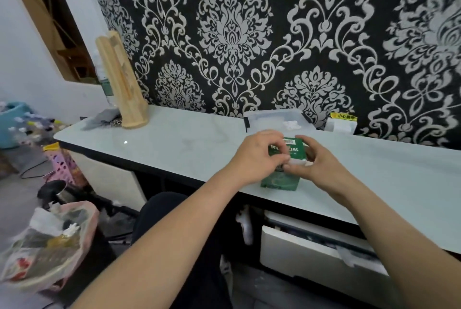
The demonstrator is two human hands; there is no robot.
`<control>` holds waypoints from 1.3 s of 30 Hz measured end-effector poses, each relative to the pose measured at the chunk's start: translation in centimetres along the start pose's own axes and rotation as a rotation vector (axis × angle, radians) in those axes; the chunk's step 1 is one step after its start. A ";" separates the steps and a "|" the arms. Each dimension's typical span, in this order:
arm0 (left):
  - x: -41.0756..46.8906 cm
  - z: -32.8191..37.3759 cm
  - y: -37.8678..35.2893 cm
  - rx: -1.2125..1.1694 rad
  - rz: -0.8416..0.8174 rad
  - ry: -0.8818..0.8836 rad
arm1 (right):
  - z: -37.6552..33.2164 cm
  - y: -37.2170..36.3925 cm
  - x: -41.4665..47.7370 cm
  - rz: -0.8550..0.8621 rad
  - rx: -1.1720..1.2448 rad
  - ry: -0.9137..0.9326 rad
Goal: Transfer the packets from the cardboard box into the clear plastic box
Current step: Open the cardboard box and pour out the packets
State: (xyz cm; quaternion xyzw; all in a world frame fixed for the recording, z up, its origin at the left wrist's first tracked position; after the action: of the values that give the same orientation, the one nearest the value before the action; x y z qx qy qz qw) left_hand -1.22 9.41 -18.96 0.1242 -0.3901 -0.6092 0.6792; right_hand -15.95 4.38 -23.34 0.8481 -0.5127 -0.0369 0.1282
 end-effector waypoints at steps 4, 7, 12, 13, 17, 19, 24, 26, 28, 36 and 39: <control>-1.3 -1.6 2.3 -0.045 -0.011 0.070 | -1.2 -2.4 1.2 -0.040 -0.076 0.037; -1.4 -2.7 3.9 -0.025 -0.004 0.067 | -2.1 -3.6 1.9 -0.077 -0.112 0.041; -0.9 -3.9 5.2 -0.059 0.020 0.078 | -3.3 -4.2 3.4 -0.117 -0.186 0.046; -0.8 -4.2 5.3 -0.067 0.030 0.096 | -3.5 -4.2 3.6 -0.129 -0.199 0.047; -0.6 -5.2 6.1 0.034 0.085 0.087 | -3.8 -4.1 4.9 -0.234 -0.198 0.030; -0.5 -4.7 6.5 0.251 0.075 -0.028 | -4.2 -4.5 5.6 -0.291 -0.210 0.042; -0.4 -5.1 5.7 0.612 0.130 -0.160 | -5.0 -5.4 7.8 -0.332 -0.263 0.094; -0.5 -5.6 6.1 0.507 0.160 -0.118 | -5.1 -5.4 8.5 -0.350 -0.253 0.090; -0.3 -6.0 7.0 0.297 0.144 -0.015 | -5.1 -5.1 8.7 -0.363 -0.231 0.081; 3.7 -10.1 9.9 -0.403 0.504 0.391 | -3.6 -6.0 10.0 -0.331 -0.180 0.058; 4.1 -12.8 9.0 -0.434 0.556 0.493 | -3.3 -7.3 10.8 -0.262 -0.217 0.070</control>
State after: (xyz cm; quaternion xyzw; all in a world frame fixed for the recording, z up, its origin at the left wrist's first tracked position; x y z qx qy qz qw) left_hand 13.88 3.71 -20.05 0.0104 -0.0977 -0.4229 0.9009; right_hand -3.94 -1.34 -21.26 0.8896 -0.3862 -0.0788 0.2309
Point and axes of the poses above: each hand's wrist, its own x-axis towards the middle knuckle, its own y-axis out of the back of the hand, z = x × y, the point moved 4 cm from there along x, towards the middle knuckle, and after that the axes turned 2 degrees about -z, right-handed, at the moved point
